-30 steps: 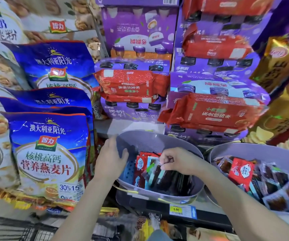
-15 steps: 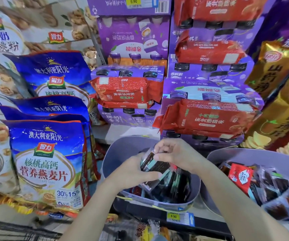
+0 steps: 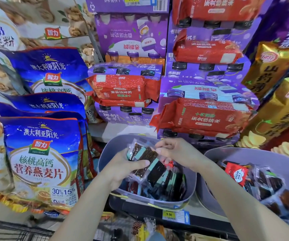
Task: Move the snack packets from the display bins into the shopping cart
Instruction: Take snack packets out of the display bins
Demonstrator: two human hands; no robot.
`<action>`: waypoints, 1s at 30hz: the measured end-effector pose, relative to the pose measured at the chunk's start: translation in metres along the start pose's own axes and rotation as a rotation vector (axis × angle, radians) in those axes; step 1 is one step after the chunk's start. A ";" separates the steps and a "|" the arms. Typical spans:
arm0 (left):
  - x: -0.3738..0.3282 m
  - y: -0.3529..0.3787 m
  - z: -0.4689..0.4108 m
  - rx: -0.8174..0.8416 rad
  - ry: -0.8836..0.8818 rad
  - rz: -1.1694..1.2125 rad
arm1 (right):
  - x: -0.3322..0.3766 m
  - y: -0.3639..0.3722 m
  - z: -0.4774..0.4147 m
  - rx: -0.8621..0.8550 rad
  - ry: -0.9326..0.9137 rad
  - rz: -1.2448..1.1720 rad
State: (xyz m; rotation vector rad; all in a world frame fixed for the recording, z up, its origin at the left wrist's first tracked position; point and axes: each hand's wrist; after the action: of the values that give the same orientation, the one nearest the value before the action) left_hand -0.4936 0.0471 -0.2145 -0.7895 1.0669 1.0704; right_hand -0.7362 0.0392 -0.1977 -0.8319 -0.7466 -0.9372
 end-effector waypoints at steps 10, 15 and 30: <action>0.004 -0.007 -0.002 -0.077 -0.011 0.084 | -0.024 0.004 -0.009 0.234 0.029 1.200; 0.003 -0.006 -0.001 -0.090 0.010 0.110 | -0.022 0.014 -0.005 0.257 -0.040 1.444; 0.004 -0.009 -0.005 -0.287 0.080 0.382 | -0.009 -0.016 0.023 -0.071 -0.099 0.638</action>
State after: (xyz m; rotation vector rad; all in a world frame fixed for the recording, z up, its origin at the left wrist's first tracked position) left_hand -0.4858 0.0409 -0.2193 -0.8817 1.1753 1.5520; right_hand -0.7581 0.0574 -0.1902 -1.0976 -0.4816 -0.3531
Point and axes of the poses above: each hand's wrist, its own z-axis away from the middle knuckle, its own y-axis out of the palm, x = y × z, and after that the axes turned 12 degrees about y, right-handed
